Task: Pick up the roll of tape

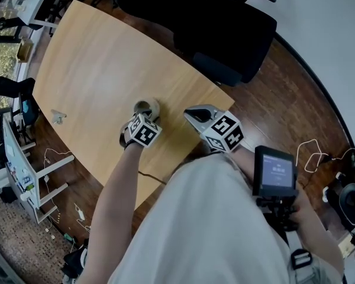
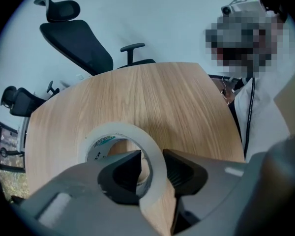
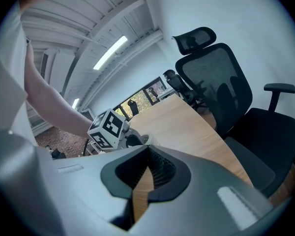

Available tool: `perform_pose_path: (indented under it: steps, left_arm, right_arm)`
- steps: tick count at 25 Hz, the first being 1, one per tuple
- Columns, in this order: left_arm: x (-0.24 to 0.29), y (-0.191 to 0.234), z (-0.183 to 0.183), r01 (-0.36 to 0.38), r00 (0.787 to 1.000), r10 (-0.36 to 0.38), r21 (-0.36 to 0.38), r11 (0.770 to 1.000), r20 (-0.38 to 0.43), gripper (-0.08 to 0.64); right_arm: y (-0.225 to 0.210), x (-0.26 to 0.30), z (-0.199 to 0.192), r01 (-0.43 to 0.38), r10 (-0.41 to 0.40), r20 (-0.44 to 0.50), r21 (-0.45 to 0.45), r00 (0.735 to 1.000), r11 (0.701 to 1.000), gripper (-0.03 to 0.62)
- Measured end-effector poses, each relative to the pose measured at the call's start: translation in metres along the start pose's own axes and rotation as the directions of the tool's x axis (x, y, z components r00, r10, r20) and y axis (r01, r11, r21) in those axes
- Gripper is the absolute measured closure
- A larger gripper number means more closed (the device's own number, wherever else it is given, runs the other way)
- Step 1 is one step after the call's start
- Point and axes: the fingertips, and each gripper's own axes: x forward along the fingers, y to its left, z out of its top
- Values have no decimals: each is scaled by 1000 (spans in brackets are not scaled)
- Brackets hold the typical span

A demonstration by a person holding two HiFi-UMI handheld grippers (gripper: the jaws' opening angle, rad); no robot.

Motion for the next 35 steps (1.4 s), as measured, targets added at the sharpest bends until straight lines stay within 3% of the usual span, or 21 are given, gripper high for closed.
perform_pose_path:
  steps: [4,11,15,20,27,31,35]
  left_arm:
    - [10,-5,-6,-6,997,12,70,997,-74,431]
    - [8,-7,-7,54,993,-51,22,998,-108,446]
    - [0,-8,-4,81,996,-82,-36,996,-47,451]
    - [-30,-10,12,119,984,-92,-178,977,150,457]
    - [-68,-22,11,196,907,-51,-311,930,419,460]
    - [-87,-35,10,279,822,9,-416,866,570,460]
    - [-112,-45,14,320,727,89,-450,834,681,460]
  right_arm:
    - [4,1,-4,-11,11,-15,-19,1000,1000,586]
    - [9,-1,-11,-13,12,-33,-29,999,1000,586]
    - [6,-7,-18,-6,6,-33,-19,999,1000,586]
    - [12,-11,-20,-2,2,-40,-14,999,1000,586]
    - [33,4,-3,-57,54,-45,-68,998,996,586]
    - [46,5,-8,-88,81,-72,-111,994,990,586]
    - [57,7,-9,-112,99,-95,-149,991,983,586]
